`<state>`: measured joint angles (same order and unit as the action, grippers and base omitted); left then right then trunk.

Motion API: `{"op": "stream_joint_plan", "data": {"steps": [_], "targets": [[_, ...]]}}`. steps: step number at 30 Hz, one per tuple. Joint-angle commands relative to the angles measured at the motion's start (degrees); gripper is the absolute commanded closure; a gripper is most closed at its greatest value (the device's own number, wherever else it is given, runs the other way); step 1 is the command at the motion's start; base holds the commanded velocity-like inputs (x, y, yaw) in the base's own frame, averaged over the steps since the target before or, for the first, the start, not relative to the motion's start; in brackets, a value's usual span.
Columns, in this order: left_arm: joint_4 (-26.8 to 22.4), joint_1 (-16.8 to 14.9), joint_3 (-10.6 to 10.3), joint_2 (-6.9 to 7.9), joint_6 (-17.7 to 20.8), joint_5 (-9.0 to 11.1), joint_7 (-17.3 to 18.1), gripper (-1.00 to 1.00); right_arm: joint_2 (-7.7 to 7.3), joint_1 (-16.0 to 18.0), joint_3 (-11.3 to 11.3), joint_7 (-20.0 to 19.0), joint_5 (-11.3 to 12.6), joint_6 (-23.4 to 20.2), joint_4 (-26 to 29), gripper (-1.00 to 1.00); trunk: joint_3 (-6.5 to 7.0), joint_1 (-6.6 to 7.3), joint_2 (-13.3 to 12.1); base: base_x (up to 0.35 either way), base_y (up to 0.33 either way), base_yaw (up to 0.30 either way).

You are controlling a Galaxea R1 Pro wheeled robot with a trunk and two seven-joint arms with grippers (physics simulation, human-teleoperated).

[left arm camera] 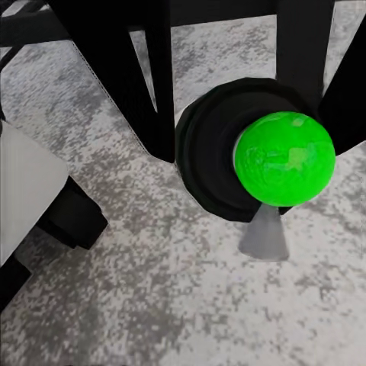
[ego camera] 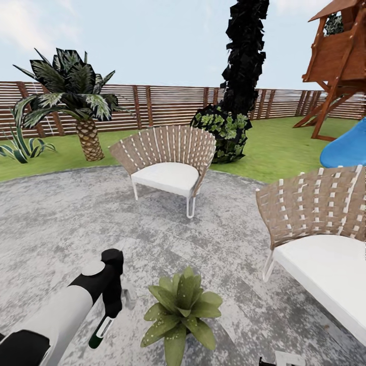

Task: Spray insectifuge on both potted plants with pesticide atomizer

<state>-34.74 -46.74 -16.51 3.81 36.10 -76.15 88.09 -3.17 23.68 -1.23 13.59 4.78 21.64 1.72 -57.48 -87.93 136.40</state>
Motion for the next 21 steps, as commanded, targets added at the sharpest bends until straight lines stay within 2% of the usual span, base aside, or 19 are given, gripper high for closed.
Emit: {"op": "stream_joint_plan", "data": {"steps": [1,8,13,14,17,20,21], "targets": [[-0.1,0.0,-0.3,0.06,0.6,-0.2,0.4,1.00,0.01,0.0,-0.2,0.0,0.5,0.3,-0.1,-1.00,-0.04,-0.01,0.0,0.088,0.065,-0.078],[-0.4,0.0,-0.3,0.06,0.6,-0.4,0.4,1.00,0.28,0.0,-0.2,0.0,0.5,0.3,0.0,-1.00,-0.03,-0.01,0.0,0.017,0.013,-0.017],[-0.7,-0.9,-0.5,0.62,0.5,-0.6,0.7,1.00,0.44,0.0,-0.2,0.0,0.6,0.3,0.0,-1.00,-0.03,-0.01,0.0,0.000,0.000,-0.227],[-0.7,-2.8,-0.5,0.61,0.5,-0.7,1.2,1.00,0.45,0.0,-0.2,0.1,0.6,0.3,0.1,-1.00,-0.03,-0.01,0.0,0.000,0.000,-0.048],[-0.7,-5.3,-0.6,0.34,0.5,-0.8,1.3,1.00,0.43,0.0,-0.1,0.1,0.7,0.3,0.1,-1.00,-0.18,-0.01,0.0,0.000,0.000,-0.015],[-0.1,-9.2,-0.8,-0.05,0.4,-0.7,1.5,1.00,0.36,0.0,0.0,0.1,0.7,0.3,0.2,-1.00,-0.44,-0.01,0.0,0.000,0.000,-0.002],[0.0,-9.5,-0.9,-0.16,0.3,-0.7,1.5,1.00,0.36,0.0,0.1,0.1,0.8,0.3,0.2,-1.00,-0.53,-0.01,0.0,0.000,0.000,0.000]]}}
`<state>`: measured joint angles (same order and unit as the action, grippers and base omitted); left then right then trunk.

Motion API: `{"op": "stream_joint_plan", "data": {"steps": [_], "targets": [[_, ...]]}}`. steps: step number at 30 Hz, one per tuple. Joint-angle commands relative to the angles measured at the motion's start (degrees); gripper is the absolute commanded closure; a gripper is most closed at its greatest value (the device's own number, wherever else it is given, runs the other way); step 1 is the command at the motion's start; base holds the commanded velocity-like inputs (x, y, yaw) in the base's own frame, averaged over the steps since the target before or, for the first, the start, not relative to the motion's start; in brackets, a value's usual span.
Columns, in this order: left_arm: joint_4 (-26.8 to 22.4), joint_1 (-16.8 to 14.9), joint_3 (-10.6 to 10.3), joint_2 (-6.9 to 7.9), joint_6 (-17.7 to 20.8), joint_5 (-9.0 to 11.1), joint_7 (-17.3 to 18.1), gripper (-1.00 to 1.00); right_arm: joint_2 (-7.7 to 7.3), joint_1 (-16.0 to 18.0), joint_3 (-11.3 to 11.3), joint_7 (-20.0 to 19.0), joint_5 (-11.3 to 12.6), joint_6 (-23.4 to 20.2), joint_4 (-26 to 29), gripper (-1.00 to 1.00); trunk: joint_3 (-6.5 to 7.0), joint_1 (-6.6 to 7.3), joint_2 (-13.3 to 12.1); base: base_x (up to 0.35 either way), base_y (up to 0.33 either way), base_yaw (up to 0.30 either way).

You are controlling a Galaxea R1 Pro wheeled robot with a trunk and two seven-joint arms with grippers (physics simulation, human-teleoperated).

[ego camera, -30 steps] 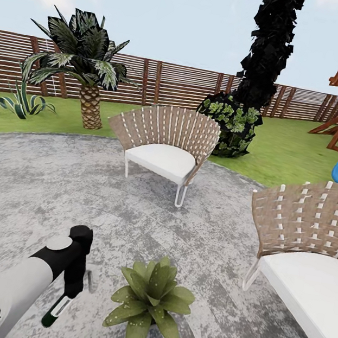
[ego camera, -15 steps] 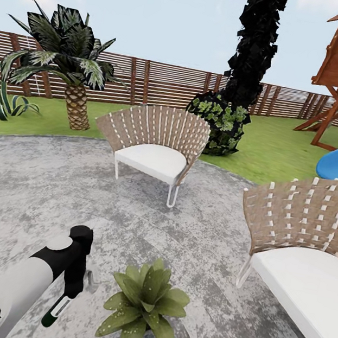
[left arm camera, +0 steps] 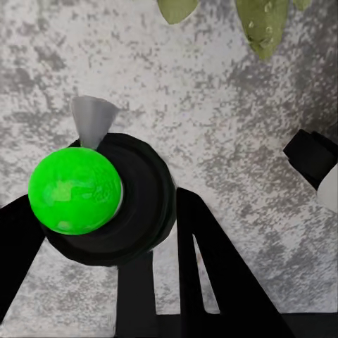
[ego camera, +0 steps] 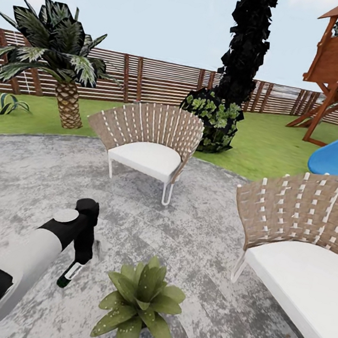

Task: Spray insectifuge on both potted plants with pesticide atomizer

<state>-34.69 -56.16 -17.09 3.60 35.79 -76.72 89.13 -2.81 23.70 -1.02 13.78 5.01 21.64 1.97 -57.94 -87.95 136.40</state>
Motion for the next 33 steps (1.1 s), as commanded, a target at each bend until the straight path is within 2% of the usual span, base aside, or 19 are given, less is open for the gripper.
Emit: {"op": "stream_joint_plan", "data": {"steps": [1,8,10,19,23,25,27,31,33], "targets": [[-0.1,-0.1,-0.3,-0.03,0.6,-0.2,0.4,1.00,0.00,0.0,-0.2,-0.1,0.5,0.3,0.0,-1.00,-0.15,0.01,0.0,0.000,0.000,0.000],[0.1,0.6,-0.4,-0.86,0.0,-0.2,0.3,1.00,0.00,0.0,-0.1,-0.1,0.5,0.3,0.0,-1.00,-0.79,0.01,0.0,0.000,0.000,0.000],[0.1,0.8,-0.5,-2.02,-0.1,-0.2,0.3,1.00,-0.08,0.0,-0.2,-0.2,0.4,0.3,-0.1,-1.00,-0.86,0.01,0.0,0.000,0.000,0.000],[0.1,0.8,-0.6,-2.35,-0.1,-0.2,0.3,1.00,-0.22,0.0,-0.3,-0.1,0.4,0.3,-0.2,-1.00,-0.89,0.01,0.0,0.000,0.000,0.000],[0.1,0.9,-0.6,-4.03,-0.3,-0.2,-0.1,1.00,-0.24,0.0,-0.2,-0.1,0.4,0.3,-0.1,-1.00,-1.21,0.01,0.0,0.000,0.000,0.000],[0.1,0.9,-0.6,-5.05,-2.4,-0.2,-0.2,1.00,-0.26,0.0,-0.1,-0.1,0.4,0.3,0.0,-1.00,-1.38,0.01,0.0,0.000,0.000,0.000],[0.1,0.9,-0.6,-5.32,-3.5,-0.3,-0.1,1.00,-0.26,0.0,-0.2,-0.1,0.4,0.3,0.0,-1.00,-1.57,0.01,0.0,0.000,0.000,0.000],[0.1,0.8,-1.0,-4.85,-4.8,-0.6,0.3,1.00,-0.26,0.0,-0.2,-0.1,0.4,0.3,-0.1,-1.00,-1.93,0.01,0.0,0.000,0.000,0.000],[0.2,0.8,-1.0,-4.66,-6.8,-0.6,0.4,1.00,-0.26,0.0,-0.2,-0.1,0.4,0.3,-0.1,-1.00,-2.11,0.01,0.0,0.000,0.000,0.000]]}}
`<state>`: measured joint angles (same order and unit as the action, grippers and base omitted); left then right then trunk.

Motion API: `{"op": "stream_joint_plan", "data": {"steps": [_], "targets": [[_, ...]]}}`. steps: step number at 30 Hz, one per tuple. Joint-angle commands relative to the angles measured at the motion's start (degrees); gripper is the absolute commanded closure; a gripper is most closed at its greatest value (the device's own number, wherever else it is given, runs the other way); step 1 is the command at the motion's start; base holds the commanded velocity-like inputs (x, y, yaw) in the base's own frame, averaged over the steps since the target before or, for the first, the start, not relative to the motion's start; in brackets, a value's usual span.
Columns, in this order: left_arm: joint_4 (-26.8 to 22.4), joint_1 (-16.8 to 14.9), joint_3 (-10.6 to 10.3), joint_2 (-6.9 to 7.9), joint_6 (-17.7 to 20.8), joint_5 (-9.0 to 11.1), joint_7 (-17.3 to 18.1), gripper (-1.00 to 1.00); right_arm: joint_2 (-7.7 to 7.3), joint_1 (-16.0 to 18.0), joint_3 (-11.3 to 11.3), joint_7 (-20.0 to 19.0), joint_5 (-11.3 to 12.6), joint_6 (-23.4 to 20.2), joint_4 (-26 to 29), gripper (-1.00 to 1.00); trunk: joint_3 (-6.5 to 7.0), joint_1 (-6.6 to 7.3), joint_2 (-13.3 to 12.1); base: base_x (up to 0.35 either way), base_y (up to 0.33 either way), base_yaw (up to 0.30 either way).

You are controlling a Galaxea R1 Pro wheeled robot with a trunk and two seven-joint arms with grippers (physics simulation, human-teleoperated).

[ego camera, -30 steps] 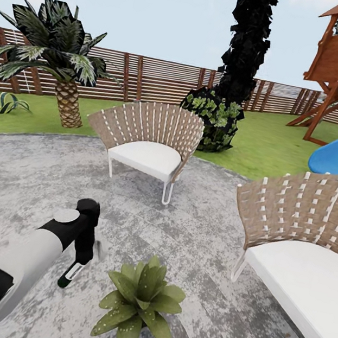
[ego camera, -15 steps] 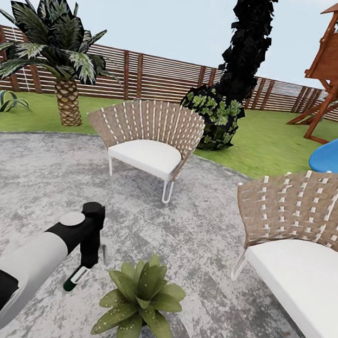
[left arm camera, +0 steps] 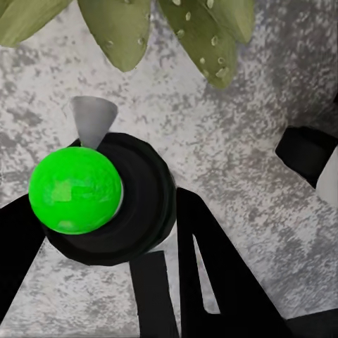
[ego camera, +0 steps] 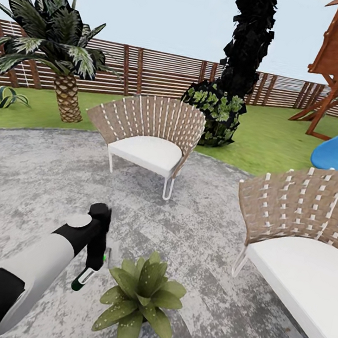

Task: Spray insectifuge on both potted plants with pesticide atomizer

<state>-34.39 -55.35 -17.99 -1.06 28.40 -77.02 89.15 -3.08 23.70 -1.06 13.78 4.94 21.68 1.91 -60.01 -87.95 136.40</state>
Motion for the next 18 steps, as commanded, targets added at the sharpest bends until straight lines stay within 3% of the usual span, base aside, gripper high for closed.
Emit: {"op": "stream_joint_plan", "data": {"steps": [1,6,18], "targets": [[0.7,0.0,-0.1,0.04,-1.2,-0.3,0.6,1.00,0.00,0.0,-0.2,-0.1,0.5,0.3,-0.1,-1.00,-0.14,0.01,0.0,0.000,0.000,0.000],[3.8,0.0,0.0,0.01,-2.4,-0.7,0.9,1.00,0.00,0.0,-0.2,0.0,0.5,0.3,-0.1,-1.00,-0.60,0.01,0.0,0.020,0.015,0.000],[3.3,-0.1,0.3,-1.22,-2.4,-0.7,0.8,1.00,0.00,0.0,-0.2,0.0,0.5,0.3,-0.1,-1.00,-1.70,0.01,0.0,0.047,0.041,0.000]]}}
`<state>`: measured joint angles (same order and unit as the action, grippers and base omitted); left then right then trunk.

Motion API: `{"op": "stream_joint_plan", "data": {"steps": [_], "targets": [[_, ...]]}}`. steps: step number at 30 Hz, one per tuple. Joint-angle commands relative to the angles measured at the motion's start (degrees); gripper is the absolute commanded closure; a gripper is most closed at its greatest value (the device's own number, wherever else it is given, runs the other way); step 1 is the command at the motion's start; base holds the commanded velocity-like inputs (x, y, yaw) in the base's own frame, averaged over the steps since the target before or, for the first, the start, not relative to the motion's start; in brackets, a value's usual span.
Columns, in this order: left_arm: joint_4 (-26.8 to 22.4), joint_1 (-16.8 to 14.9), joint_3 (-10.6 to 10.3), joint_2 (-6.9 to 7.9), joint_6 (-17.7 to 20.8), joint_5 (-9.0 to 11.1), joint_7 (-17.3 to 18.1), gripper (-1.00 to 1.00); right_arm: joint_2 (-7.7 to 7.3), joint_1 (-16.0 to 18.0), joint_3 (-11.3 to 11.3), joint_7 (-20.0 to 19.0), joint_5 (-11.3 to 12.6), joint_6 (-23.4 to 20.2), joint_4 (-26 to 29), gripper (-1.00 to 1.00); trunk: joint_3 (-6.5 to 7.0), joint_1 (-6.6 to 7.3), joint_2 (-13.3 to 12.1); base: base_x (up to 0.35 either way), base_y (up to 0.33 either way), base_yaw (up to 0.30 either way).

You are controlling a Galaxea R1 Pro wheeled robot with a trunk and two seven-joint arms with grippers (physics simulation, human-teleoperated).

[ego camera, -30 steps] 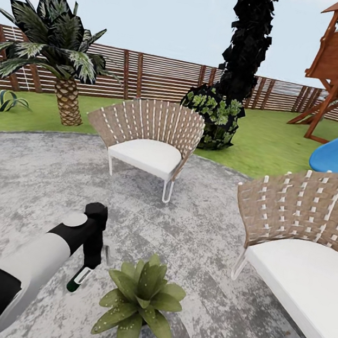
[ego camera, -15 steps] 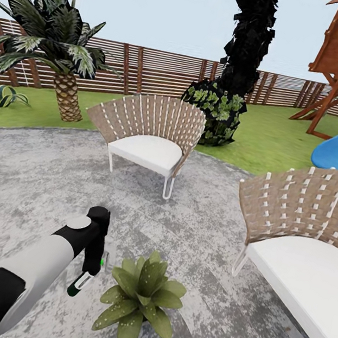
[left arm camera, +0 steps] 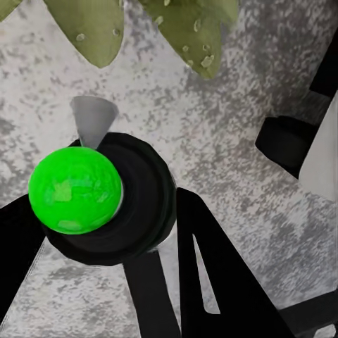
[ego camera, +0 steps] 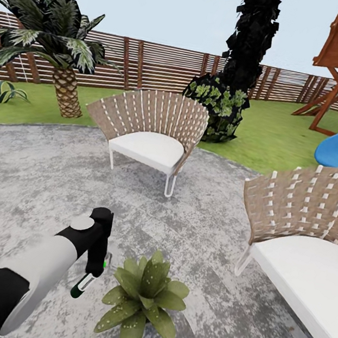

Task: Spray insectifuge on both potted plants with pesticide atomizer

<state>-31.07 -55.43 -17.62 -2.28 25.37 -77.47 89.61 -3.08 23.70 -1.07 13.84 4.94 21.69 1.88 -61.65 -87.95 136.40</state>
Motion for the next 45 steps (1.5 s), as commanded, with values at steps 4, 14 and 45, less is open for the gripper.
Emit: {"op": "stream_joint_plan", "data": {"steps": [4,14,45], "targets": [[-0.4,-0.6,-0.3,-1.30,0.6,-0.4,0.4,1.00,0.00,0.0,-0.2,0.0,0.5,0.3,0.0,-1.00,-0.37,0.01,0.0,0.000,0.000,0.000],[-0.1,-0.7,-0.1,-0.63,0.3,-6.8,0.4,1.00,0.00,0.0,-0.2,0.0,0.5,0.3,-0.1,-1.00,-0.42,0.01,0.0,0.000,0.000,0.000],[-1.4,-1.4,0.4,-5.84,3.6,-11.2,0.4,1.00,0.00,0.0,-0.2,0.0,0.5,0.3,-0.1,-1.00,-0.42,0.01,0.0,-0.025,-0.068,0.049]]}}
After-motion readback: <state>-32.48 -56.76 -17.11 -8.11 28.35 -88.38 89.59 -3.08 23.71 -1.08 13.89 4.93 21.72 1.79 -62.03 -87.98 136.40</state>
